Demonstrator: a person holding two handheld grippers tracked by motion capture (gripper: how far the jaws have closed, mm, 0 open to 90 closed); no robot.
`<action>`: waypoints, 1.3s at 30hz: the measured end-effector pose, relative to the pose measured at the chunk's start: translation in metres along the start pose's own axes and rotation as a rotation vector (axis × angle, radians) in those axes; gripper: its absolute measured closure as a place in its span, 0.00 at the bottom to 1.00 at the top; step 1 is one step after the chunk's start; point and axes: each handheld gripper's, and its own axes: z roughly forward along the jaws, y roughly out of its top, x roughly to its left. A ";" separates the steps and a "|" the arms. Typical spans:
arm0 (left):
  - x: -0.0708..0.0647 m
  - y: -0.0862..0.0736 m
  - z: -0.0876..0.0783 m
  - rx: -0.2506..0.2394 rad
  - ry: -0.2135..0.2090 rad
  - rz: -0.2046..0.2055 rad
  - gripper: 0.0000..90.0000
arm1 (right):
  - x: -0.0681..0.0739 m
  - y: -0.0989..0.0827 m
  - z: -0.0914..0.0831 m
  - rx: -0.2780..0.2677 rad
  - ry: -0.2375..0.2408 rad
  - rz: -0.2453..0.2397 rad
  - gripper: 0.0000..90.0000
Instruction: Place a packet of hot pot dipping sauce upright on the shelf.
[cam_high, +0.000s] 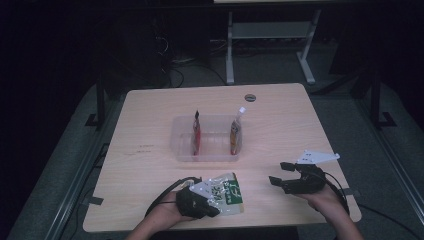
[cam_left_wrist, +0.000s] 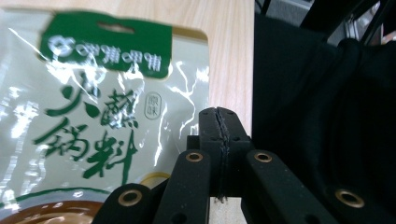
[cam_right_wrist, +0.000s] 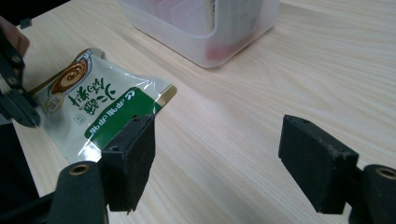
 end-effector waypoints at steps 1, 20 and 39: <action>0.000 -0.001 0.005 0.014 -0.014 -0.001 1.00 | 0.000 0.000 0.000 0.000 -0.001 0.002 0.30; 0.016 0.000 0.005 -0.036 0.170 -0.033 1.00 | 0.001 -0.001 0.001 0.010 -0.009 -0.003 0.30; 0.046 -0.022 -0.038 -0.156 0.265 -0.086 0.38 | 0.000 -0.001 0.000 0.012 -0.012 0.001 0.30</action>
